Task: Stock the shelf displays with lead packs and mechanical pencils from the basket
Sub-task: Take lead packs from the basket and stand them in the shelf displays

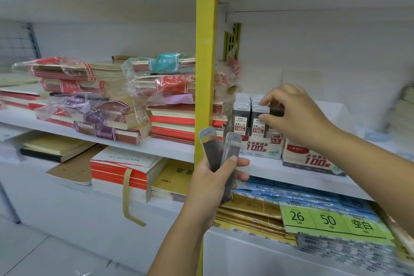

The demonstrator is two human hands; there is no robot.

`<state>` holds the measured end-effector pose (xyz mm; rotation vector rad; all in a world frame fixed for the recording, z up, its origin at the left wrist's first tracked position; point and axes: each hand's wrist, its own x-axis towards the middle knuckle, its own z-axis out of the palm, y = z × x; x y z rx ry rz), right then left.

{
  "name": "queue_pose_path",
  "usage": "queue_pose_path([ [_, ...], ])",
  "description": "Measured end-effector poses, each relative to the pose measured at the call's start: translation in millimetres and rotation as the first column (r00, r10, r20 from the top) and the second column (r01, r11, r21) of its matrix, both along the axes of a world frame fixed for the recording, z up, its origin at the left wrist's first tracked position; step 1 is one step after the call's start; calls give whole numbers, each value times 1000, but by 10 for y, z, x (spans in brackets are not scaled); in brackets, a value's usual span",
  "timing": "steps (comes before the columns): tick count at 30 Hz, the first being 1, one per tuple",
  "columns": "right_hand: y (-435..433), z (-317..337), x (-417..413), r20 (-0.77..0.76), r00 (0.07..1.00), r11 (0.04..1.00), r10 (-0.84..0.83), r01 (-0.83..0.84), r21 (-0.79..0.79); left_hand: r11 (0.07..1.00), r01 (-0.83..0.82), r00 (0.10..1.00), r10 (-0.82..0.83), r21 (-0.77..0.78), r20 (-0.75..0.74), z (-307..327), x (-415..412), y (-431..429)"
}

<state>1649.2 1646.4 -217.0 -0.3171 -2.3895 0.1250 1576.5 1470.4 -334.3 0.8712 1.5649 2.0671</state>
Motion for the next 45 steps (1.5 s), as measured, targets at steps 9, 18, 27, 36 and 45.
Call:
queue_pose_path([
  [9, -191, -142, 209, -34, 989, 987, 141, -144, -72, 998, 67, 997, -67, 4, -31, 21, 40, -19],
  [18, -437, -301, 338, 94, 919, 810, 382, -284, -513, 982, 169, 978, -178, -89, -110, 60, 172, -62],
  [27, -244, -263, 497, -53, 934, 657, 354, -289, -696, 983, 168, 986, -169, -70, -5, -5, 150, -89],
  [36, -244, -367, 459, -141, 916, 515, 374, -332, -790, 989, 121, 992, -123, -88, -18, -18, 153, -74],
  [45, 182, 278, 729, -387, 907, 883, 164, -310, -352, 987, 149, 988, -146, -68, 41, 50, 100, 71],
])
